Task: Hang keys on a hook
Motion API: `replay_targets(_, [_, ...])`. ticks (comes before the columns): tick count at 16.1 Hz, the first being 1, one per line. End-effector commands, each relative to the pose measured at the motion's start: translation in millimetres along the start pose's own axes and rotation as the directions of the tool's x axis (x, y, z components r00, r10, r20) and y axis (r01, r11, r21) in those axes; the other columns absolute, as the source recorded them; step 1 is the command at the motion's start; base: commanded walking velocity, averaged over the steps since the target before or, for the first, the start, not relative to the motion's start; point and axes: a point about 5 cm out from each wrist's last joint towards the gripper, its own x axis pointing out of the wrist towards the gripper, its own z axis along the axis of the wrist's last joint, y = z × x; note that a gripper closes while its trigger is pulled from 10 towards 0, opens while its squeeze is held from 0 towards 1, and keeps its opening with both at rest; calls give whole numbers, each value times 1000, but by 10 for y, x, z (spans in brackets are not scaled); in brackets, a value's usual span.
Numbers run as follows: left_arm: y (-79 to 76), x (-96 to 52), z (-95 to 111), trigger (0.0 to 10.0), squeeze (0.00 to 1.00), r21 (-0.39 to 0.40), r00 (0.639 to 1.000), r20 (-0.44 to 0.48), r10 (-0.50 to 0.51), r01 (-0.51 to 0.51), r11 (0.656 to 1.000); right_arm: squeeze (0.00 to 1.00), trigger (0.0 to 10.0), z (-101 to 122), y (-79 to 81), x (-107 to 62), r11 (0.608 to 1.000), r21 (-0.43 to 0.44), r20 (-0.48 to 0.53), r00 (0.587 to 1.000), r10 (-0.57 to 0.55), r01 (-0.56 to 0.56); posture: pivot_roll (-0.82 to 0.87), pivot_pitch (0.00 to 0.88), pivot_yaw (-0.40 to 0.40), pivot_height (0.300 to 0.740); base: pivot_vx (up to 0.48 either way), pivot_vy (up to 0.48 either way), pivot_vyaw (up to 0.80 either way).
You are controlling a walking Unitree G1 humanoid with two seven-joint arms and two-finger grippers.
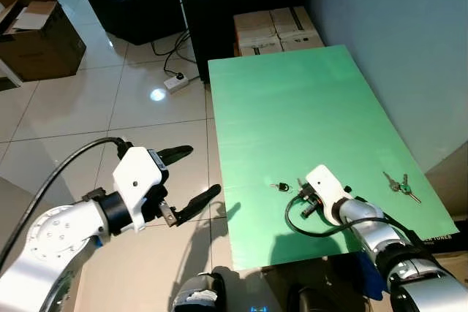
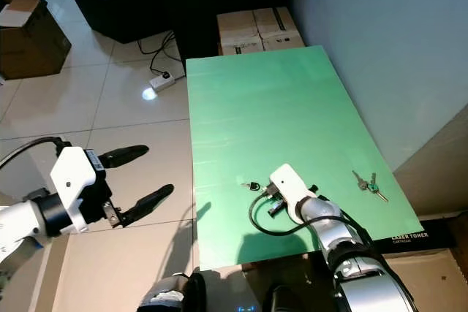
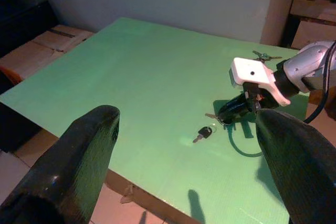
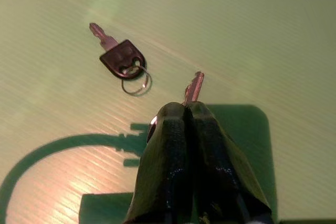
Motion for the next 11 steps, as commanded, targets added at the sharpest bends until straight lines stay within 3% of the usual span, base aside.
replay_targets(1, [1,16,-22,10000,0,6,1000,-4,9,-9,1000,0,10000,-173,48,-50,999,33,-47,999,8,-7,142,111,83,740,0,0,0])
replay_targets(4, [4,60,-48,10000,0,6,1000,12,19,-19,1000,0,10000,-160,23,-107,999,38,5,1000,-12,12,125,100,69,740,0,0,0])
replay_targets(6, [25,100,-42,10000,0,9,999,29,31,-31,999,0,10000,-67,-78,-133,997,27,51,996,-75,73,119,105,64,740,0,0,0])
replay_targets(9, [29,118,-51,10000,0,10,999,33,31,-31,999,0,10000,129,-210,-140,978,81,143,969,-203,193,114,99,74,740,0,0,0])
replay_targets(10, [36,123,-52,10000,0,12,999,34,26,-26,1000,800,10000,239,-169,-115,981,86,202,961,-189,174,114,106,80,740,0,0,0])
replay_targets(11, [43,119,-57,10000,0,14,999,31,19,-19,1000,1000,10000,333,-80,-99,992,51,258,958,-123,114,114,105,88,740,0,0,0])
